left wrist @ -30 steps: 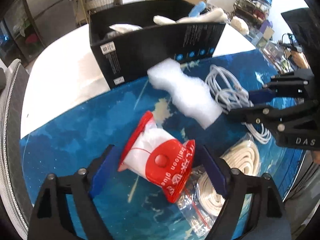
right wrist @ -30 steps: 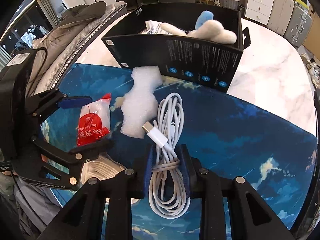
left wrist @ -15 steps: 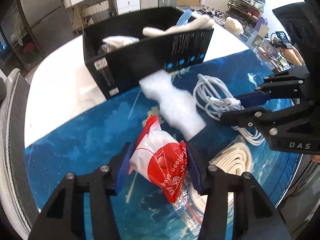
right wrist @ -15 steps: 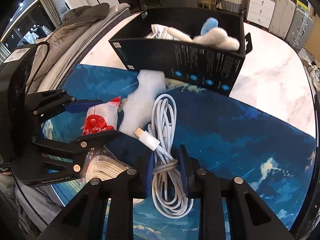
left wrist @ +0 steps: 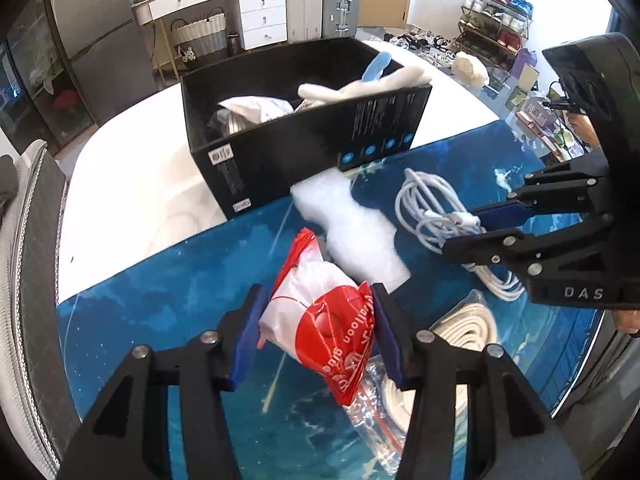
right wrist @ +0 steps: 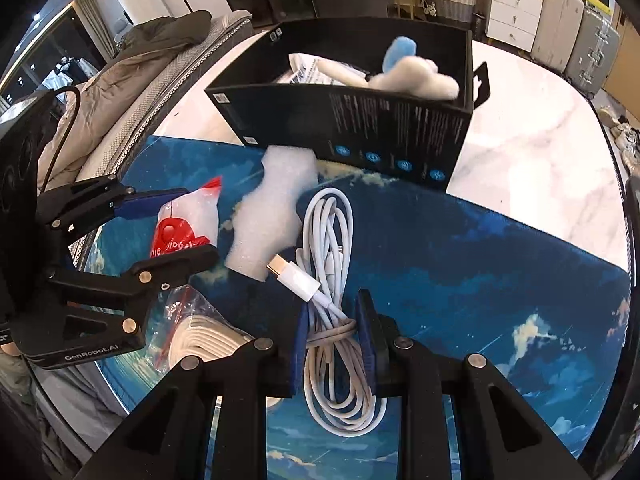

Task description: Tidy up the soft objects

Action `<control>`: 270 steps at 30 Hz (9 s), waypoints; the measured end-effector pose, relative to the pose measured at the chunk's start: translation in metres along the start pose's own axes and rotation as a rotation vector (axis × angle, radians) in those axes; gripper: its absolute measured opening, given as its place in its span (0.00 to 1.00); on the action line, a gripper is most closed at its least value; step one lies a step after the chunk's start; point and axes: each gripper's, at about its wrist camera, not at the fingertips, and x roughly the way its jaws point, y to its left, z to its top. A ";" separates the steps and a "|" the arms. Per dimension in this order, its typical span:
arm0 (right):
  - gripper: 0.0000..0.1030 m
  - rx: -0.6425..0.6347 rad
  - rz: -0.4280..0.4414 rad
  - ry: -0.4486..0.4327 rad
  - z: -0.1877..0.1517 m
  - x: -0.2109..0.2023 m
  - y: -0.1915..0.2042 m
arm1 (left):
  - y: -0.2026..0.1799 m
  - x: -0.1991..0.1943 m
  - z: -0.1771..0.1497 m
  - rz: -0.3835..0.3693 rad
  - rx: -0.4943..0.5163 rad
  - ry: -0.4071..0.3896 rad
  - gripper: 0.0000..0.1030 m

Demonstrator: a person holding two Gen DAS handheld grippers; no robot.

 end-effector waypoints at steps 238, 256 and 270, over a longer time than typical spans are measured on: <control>0.36 0.002 -0.058 -0.020 0.022 0.022 -0.010 | -0.010 0.005 0.008 0.006 0.092 0.039 0.32; 0.37 -0.194 -0.123 -0.720 -0.012 -0.113 0.048 | 0.001 -0.111 -0.001 0.127 0.076 -0.584 0.32; 0.37 -0.215 -0.120 -0.764 -0.015 -0.110 0.054 | 0.008 -0.122 -0.005 0.134 0.056 -0.614 0.32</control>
